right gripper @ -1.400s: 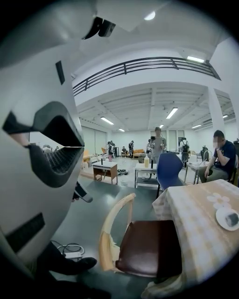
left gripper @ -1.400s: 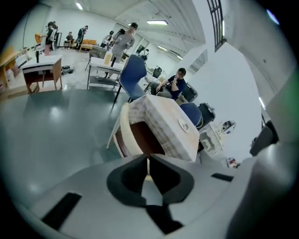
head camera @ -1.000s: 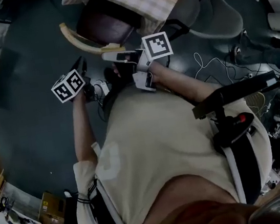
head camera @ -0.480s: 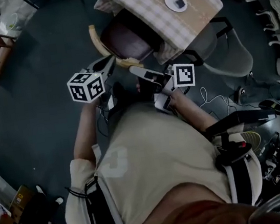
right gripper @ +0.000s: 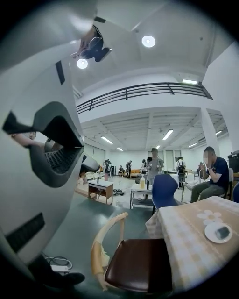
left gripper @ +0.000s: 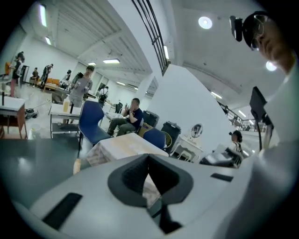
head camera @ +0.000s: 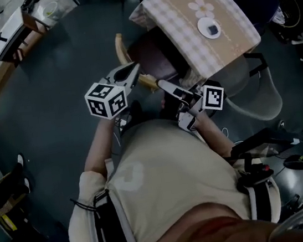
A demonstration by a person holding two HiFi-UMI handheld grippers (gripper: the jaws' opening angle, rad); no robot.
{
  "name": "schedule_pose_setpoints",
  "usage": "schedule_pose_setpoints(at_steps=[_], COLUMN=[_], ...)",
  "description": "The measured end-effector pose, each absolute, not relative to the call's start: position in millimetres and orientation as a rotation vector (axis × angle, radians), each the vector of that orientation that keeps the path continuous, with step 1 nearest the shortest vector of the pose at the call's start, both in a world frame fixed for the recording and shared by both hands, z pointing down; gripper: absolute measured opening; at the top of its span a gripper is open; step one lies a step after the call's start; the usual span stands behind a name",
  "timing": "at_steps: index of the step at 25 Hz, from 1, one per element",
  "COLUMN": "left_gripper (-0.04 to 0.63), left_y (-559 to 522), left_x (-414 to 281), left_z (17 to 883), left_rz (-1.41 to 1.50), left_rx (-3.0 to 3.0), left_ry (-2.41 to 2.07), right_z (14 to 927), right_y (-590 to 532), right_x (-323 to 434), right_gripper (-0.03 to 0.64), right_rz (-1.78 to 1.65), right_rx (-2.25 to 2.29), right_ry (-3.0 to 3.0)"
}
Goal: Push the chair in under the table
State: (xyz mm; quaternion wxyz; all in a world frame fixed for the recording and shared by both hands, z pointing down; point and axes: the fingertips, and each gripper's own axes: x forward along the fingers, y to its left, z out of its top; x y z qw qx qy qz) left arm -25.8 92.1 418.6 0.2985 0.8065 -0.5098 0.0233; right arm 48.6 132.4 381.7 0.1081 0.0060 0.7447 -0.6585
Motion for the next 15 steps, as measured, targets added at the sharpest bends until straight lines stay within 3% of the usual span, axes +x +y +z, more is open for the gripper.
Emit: schedule_pose_setpoints(at_steps=[4, 10, 15], left_gripper=[0.008, 0.008, 0.008], left_y=[99, 125, 139], left_x=[-25, -42, -50], left_z=[384, 371, 371], left_rz=[-0.265, -0.039, -0.053], left_rx=[2.034, 2.048, 2.0], left_ry=[-1.404, -1.68, -1.758], right_z=[383, 381, 359], right_y=[134, 142, 144], right_x=[69, 55, 50], right_gripper=[0.012, 0.012, 0.012], right_rz=[-1.964, -2.004, -1.886], right_rx=[0.126, 0.294, 0.43], right_ry=[2.158, 2.22, 2.289])
